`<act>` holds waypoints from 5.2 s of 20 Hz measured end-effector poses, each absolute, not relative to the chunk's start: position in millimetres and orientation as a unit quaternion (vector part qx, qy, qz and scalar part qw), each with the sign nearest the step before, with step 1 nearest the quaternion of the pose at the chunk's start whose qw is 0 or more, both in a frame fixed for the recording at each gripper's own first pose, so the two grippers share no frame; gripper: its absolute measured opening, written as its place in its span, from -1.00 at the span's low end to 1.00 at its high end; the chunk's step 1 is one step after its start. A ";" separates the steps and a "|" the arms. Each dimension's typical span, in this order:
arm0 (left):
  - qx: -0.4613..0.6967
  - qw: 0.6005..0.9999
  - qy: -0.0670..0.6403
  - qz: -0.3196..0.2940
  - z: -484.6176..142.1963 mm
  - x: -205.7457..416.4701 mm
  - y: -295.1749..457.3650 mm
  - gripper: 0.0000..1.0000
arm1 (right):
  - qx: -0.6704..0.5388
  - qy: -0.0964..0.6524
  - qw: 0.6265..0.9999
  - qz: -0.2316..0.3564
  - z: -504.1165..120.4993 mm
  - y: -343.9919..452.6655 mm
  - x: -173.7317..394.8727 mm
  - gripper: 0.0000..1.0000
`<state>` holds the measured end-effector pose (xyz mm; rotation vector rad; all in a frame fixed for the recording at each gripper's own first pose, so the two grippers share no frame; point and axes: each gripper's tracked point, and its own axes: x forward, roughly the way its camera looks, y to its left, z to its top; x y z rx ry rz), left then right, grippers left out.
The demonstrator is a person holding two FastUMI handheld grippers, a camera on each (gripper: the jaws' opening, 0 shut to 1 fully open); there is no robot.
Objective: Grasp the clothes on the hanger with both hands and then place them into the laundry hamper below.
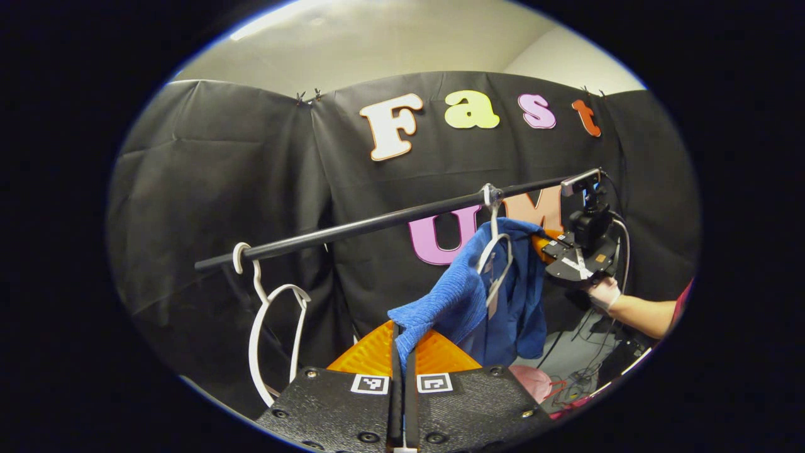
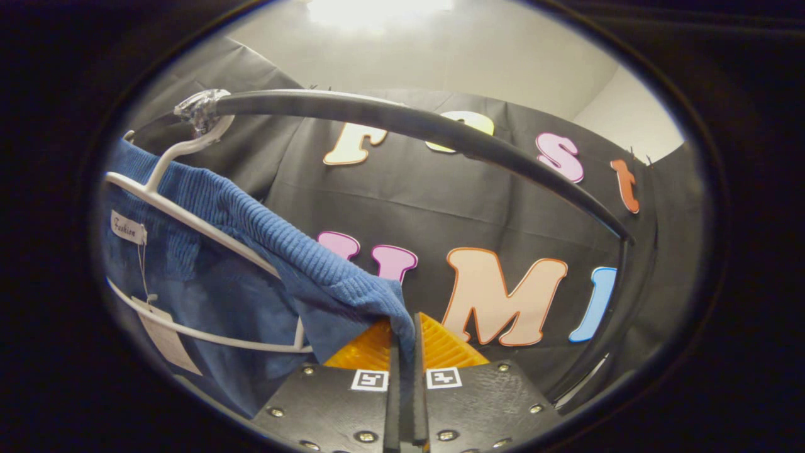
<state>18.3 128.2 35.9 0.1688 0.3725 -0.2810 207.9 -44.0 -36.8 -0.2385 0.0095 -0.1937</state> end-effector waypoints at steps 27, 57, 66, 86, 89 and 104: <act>0.062 0.989 0.125 -0.039 -3.0 94.0 164.6 -0.96 | -0.167 -0.018 0.980 -0.103 -42.3 -63.2 238.2 -0.84; -0.100 0.985 0.128 -0.060 -82.3 84.0 149.8 -0.96 | -0.162 0.092 0.979 -0.083 -156.5 -63.2 203.3 -0.84; -0.093 0.983 0.138 -0.072 -120.8 56.4 132.3 -0.96 | -0.140 0.156 0.973 -0.092 -212.6 -75.1 161.1 -0.84; -0.034 0.963 0.199 -0.176 -181.0 -22.0 16.7 -0.96 | -0.099 0.219 0.968 -0.068 -241.8 -59.8 63.0 -0.84; -0.034 0.956 0.185 -0.227 -169.7 -20.0 -32.4 -0.95 | -0.085 0.200 0.974 -0.059 -220.8 -51.4 57.6 -0.84; -0.117 0.914 0.130 -0.367 -103.8 17.5 -188.0 -0.95 | -0.051 0.167 0.983 -0.059 -175.2 -87.5 35.8 -0.84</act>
